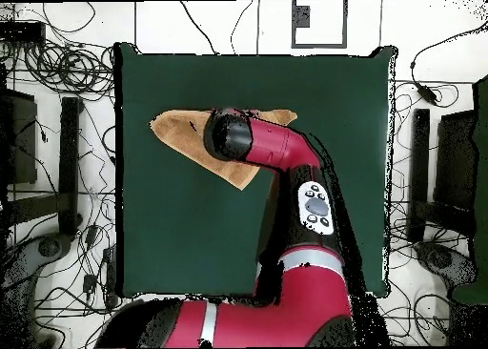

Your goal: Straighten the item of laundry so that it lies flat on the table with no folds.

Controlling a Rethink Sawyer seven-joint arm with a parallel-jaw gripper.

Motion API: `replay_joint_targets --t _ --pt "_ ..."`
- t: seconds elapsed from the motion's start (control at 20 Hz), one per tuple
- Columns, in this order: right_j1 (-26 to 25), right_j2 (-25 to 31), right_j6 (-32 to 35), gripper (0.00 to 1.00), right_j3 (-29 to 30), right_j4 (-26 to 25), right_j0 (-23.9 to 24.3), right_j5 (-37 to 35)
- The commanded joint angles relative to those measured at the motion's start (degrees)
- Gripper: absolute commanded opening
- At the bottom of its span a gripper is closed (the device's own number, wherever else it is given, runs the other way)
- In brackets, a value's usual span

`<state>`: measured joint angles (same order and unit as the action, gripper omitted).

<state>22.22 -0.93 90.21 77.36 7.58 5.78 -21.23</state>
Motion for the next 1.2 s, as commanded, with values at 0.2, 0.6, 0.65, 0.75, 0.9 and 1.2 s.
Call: replay_joint_targets --t 0.2,0.6,0.65,0.75,0.9,1.2 --pt "3.6 9.9 2.4 1.00 10.2 -3.2 2.3 -0.6" --pt "3.3 11.8 1.9 1.00 11.8 -4.6 3.9 1.1" --pt "3.4 11.9 1.8 1.00 12.2 -4.9 4.1 1.0" --pt "3.9 12.3 1.9 1.00 13.1 -5.6 4.7 0.8" --pt "3.7 12.6 2.2 1.00 13.6 -6.7 5.4 1.5" --pt "1.4 12.8 3.2 1.00 12.0 -8.9 5.6 3.8"
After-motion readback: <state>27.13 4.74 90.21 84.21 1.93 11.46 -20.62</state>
